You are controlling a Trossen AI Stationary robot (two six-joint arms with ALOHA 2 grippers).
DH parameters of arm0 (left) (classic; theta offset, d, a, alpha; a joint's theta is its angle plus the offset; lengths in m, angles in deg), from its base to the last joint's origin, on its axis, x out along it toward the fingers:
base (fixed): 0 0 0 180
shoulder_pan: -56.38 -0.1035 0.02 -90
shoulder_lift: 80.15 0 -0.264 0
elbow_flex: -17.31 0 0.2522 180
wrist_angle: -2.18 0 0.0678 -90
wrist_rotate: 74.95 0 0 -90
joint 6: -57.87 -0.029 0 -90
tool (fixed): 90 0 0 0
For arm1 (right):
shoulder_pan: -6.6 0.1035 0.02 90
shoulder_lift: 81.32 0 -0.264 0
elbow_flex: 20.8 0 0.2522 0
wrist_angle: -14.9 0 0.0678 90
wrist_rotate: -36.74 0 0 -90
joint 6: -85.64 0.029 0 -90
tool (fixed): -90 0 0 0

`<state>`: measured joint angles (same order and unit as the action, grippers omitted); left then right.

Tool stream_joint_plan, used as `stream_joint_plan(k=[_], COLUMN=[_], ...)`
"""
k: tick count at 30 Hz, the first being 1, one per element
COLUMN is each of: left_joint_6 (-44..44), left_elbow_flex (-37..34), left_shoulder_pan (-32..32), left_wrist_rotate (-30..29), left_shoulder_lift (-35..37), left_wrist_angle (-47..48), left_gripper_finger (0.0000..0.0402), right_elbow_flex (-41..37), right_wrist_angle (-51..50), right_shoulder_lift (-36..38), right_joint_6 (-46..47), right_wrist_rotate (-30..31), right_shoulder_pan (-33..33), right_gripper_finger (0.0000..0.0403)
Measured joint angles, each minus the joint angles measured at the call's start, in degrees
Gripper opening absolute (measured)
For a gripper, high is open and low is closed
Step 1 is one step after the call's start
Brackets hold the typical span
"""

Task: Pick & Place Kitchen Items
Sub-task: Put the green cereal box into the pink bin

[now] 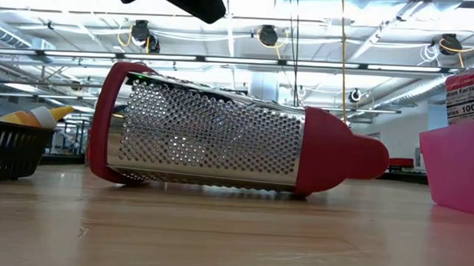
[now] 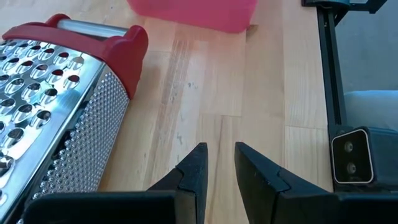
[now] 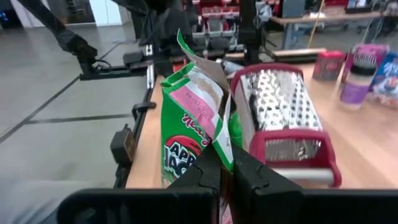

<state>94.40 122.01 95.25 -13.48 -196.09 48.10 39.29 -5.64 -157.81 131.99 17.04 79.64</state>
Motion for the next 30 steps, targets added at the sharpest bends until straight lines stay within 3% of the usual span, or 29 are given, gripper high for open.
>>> stream_joint_plan(k=[8, 16, 23, 30], left_joint_6=[-0.01, 0.03, 0.68, 0.71], left_elbow_flex=[-0.02, -0.02, -0.02, -0.02], left_shoulder_pan=[0.00, 0.00, 0.00, 0.00], left_wrist_rotate=[-0.04, -0.04, -0.07, -0.07], left_shoulder_lift=[0.00, 0.00, 0.00, 0.00], left_wrist_angle=[-0.49, -0.96, -0.96, -0.99], left_gripper_finger=[0.0081, 0.0081, 0.0081, 0.0081], right_elbow_flex=[-0.14, -4.11, -6.96, -7.28], right_wrist_angle=[-15.94, -16.72, -13.06, -9.44], right_shoulder_lift=[-0.20, -1.49, -1.49, -1.49], right_joint_6=[19.70, 26.74, 25.87, 20.47], right_wrist_rotate=[-4.33, -4.55, -6.03, -6.01], right_shoulder_pan=[0.74, -0.24, -0.30, -1.14], right_gripper_finger=[0.0000, 0.0000, 0.0010, 0.0069])
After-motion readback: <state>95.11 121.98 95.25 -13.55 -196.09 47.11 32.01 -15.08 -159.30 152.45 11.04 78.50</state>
